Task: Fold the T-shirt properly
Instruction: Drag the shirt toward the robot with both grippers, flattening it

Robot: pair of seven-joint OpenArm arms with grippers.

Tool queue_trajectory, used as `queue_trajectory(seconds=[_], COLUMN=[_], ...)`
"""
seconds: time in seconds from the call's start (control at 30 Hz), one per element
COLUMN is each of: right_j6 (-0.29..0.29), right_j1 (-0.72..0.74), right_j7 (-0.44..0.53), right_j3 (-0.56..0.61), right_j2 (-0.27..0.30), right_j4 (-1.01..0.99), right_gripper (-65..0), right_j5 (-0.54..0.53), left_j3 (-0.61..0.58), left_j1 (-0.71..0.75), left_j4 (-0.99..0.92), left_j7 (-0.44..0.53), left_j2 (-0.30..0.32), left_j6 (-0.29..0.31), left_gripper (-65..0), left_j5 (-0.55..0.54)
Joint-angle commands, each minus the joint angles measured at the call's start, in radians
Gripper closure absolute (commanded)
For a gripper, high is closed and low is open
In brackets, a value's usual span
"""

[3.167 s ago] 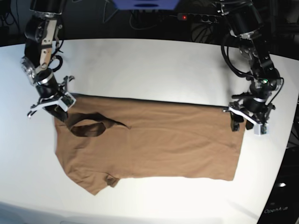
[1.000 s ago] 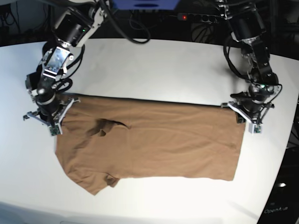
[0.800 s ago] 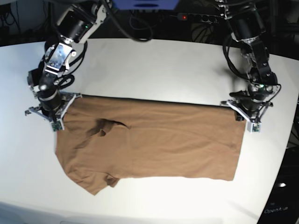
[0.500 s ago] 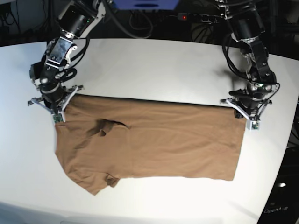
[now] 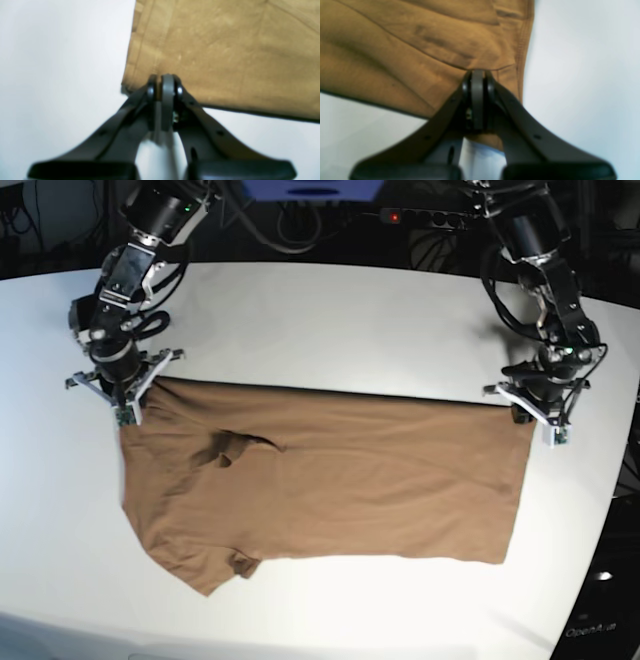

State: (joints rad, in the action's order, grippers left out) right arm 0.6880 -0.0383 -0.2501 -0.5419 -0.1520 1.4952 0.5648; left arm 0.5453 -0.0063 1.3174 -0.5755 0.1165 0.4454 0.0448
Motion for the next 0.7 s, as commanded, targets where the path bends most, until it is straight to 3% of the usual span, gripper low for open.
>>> queue_trajectory(seconds=[0.0, 0.1, 0.47, 0.67], right_j6=[0.01, 0.01, 0.01, 0.01], right_j1=[-0.01, -0.03, -0.137, -0.249], right_j7=[-0.042, -0.042, -0.035, -0.036], right_j3=[-0.004, -0.004, -0.004, -0.005], right_j2=[0.002, 0.002, 0.004, -0.001], right_j4=[0.006, 0.006, 0.012, 0.121], right_gripper=[-0.6, -0.6, -0.6, -0.6], right_j5=[0.022, 0.021, -0.012, -0.059], left_j3=[0.003, 0.003, 0.003, 0.003], left_j1=[0.002, 0.012, 0.151, 0.22], left_j4=[0.011, 0.012, 0.144, 0.215], left_j7=[-0.039, -0.082, -0.088, -0.088], left_j2=[0.01, 0.009, -0.019, -0.028], left_j6=[-0.004, 0.0, 0.0, 0.005], left_gripper=[-3.3, -3.3, -3.3, -3.3], left_j5=[0.014, 0.014, 0.014, 0.008])
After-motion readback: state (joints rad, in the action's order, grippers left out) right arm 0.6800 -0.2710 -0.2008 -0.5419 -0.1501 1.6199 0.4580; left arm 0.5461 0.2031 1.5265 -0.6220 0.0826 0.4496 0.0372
